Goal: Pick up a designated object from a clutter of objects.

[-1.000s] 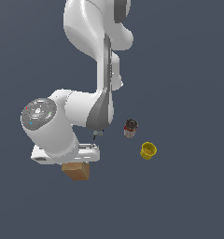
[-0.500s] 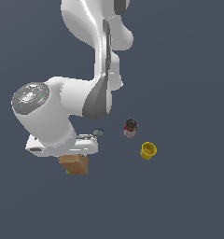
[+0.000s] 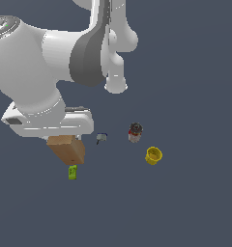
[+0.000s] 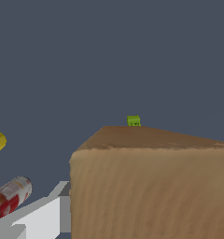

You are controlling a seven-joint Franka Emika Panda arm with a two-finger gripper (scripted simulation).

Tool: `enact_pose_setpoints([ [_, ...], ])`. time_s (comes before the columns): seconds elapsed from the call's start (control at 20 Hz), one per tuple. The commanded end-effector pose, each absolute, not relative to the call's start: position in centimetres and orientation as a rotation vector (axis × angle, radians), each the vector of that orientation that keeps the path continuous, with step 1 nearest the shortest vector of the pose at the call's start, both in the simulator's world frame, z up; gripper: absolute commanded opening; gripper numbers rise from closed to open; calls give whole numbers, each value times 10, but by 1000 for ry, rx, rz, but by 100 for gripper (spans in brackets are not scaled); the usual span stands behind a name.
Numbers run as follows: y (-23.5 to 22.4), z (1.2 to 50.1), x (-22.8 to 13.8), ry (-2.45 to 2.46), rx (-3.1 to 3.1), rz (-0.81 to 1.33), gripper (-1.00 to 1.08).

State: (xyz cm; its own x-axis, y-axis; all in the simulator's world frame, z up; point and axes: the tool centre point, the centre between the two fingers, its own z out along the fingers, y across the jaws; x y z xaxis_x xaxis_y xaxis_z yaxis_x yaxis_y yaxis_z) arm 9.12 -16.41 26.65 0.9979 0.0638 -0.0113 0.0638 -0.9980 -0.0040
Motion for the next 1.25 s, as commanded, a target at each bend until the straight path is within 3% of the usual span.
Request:
enact_pose_setpoints([
  [0.0, -169, 301, 82, -100, -3139, 1, -100],
  [0.65, -191, 426, 40, -99, -3139, 0, -100],
  [1.2, -197, 459, 31, -100, -3140, 0, -100],
])
